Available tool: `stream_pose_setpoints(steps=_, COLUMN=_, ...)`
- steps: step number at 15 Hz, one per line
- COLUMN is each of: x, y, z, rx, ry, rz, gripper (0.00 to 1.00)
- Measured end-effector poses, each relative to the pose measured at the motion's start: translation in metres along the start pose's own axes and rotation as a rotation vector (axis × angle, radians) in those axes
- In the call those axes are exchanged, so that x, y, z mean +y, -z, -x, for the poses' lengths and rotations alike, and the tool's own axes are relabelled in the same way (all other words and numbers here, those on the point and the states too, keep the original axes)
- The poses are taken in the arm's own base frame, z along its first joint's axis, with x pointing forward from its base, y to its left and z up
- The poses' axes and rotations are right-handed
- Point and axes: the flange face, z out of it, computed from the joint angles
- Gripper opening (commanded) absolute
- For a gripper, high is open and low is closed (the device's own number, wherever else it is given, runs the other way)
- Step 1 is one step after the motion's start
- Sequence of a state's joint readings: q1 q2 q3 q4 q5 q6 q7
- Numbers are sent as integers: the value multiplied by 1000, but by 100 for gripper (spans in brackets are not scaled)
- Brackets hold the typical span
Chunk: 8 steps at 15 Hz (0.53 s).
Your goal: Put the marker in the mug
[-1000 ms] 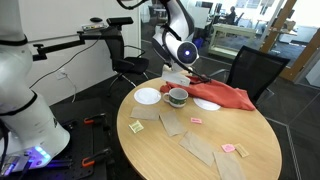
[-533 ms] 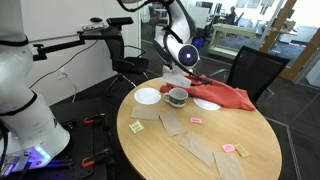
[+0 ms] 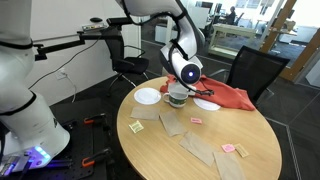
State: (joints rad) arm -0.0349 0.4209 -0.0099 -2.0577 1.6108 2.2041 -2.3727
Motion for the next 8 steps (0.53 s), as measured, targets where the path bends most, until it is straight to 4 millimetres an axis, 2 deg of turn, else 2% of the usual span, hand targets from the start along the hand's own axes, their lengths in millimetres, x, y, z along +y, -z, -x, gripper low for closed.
stream_pose_setpoints(steps=8, x=18, y=-12, z=29, rx=49, ry=7, rz=-20, gripper=3)
